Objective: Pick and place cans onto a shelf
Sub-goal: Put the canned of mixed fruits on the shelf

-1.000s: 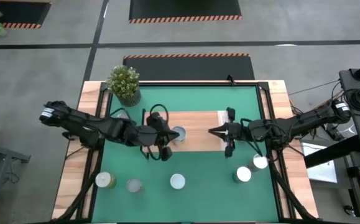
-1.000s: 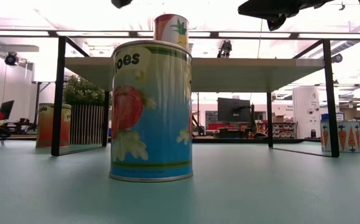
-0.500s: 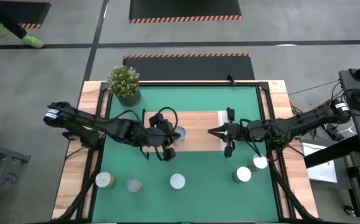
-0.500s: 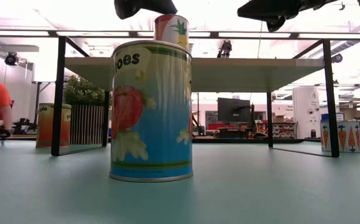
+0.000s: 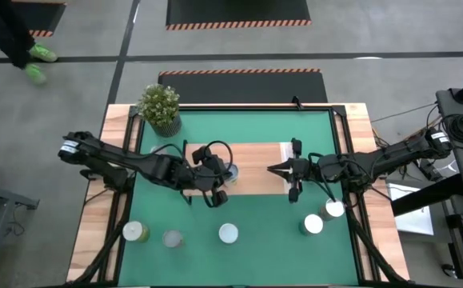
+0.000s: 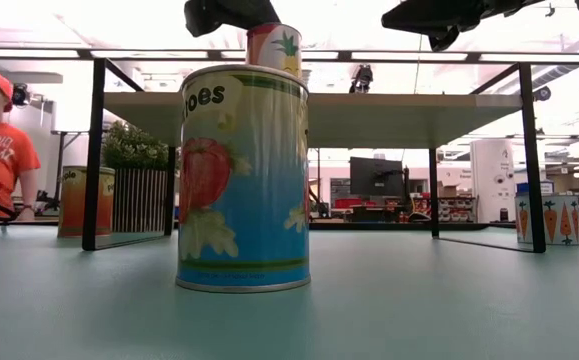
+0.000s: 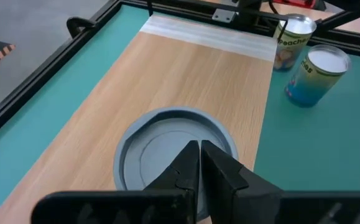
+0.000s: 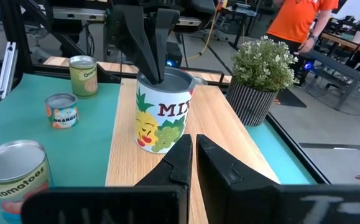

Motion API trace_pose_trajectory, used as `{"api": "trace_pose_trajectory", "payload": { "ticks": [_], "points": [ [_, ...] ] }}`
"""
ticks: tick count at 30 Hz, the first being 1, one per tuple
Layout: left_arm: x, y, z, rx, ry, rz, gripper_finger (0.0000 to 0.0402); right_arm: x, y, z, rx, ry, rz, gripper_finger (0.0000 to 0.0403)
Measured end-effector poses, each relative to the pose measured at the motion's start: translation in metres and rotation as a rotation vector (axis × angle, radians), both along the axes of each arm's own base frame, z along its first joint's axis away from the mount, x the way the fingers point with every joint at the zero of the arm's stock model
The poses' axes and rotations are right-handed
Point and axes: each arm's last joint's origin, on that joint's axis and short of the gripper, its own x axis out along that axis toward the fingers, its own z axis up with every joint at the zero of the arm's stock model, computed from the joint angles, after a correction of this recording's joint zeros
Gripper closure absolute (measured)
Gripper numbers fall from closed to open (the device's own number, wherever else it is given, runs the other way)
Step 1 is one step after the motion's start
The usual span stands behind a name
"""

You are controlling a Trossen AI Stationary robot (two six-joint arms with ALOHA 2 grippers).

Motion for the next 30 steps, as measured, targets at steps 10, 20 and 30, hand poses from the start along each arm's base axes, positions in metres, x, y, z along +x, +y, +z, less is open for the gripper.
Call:
{"api": "trace_pose_trajectory", "payload": {
  "ticks": [10,20,30],
  "points": [
    [-0.005,0.001,0.0,-0.002,0.031,0.009,0.0402,0.0,0.0,0.0,0.0,0.003,0.0,0.039],
    [-0.004,-0.002,0.012,0.037,0.022,-0.051,0.0402,0.0,0.0,0.0,0.0,0.003,-0.001,0.039],
    [-0.014,-0.022,0.046,0.095,0.056,-0.209,0.0402,0.0,0.0,-0.001,-0.002,0.009,0.0,0.039]
  ]
}}
